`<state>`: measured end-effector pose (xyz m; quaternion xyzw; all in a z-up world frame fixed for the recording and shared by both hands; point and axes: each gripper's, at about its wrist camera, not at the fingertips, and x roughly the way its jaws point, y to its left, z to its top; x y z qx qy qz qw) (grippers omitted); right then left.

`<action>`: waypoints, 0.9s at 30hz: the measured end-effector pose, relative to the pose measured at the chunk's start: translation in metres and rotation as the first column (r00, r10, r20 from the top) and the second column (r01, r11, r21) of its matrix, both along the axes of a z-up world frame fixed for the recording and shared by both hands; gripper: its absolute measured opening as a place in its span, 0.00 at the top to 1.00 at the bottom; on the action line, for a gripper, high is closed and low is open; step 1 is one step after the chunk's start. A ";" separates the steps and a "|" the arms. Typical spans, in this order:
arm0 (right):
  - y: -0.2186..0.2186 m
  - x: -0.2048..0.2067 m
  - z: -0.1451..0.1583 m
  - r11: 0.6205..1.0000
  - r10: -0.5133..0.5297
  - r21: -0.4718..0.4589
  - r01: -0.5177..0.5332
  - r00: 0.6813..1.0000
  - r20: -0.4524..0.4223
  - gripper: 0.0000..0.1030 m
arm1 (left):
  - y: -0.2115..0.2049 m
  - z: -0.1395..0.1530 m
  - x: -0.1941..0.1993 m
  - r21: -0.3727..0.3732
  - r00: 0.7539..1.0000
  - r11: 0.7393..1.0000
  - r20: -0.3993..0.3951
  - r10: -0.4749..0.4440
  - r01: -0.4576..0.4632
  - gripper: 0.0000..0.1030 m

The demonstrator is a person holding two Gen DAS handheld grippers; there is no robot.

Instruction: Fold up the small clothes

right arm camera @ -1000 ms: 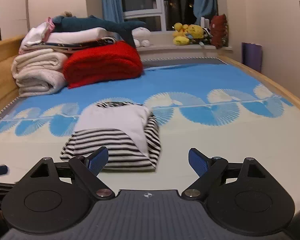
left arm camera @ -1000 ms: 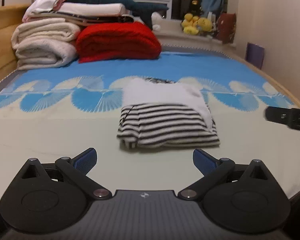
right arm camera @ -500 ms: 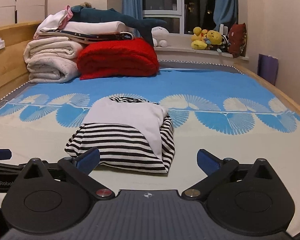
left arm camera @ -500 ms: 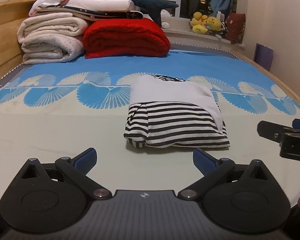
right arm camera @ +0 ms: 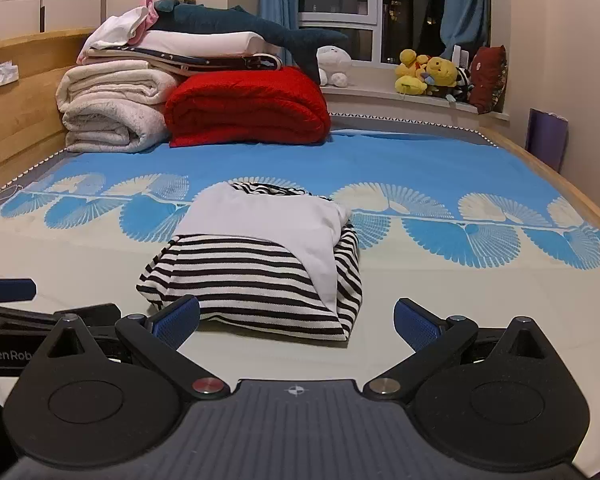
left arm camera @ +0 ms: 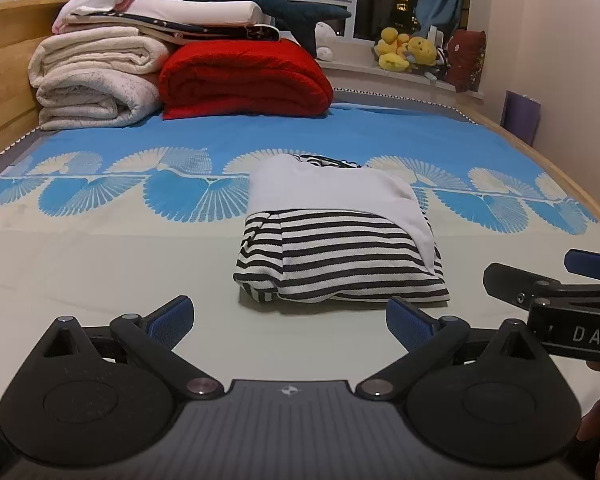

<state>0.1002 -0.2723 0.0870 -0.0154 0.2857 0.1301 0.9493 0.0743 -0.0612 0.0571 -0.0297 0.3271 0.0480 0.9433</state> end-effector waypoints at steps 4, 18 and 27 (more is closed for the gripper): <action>0.001 0.001 0.000 1.000 0.000 0.004 0.000 1.000 -0.004 0.01 | 0.001 0.000 0.000 0.000 1.000 1.000 -0.001 0.004 -0.004 0.01; 0.004 0.002 0.000 1.000 0.006 -0.004 -0.006 1.000 0.002 0.01 | 0.002 -0.001 0.000 -0.003 1.000 1.000 -0.004 0.011 -0.011 0.01; 0.003 0.003 0.000 1.000 0.008 -0.008 -0.008 1.000 0.005 0.01 | 0.002 -0.001 0.000 -0.002 1.000 1.000 -0.002 0.008 -0.008 0.01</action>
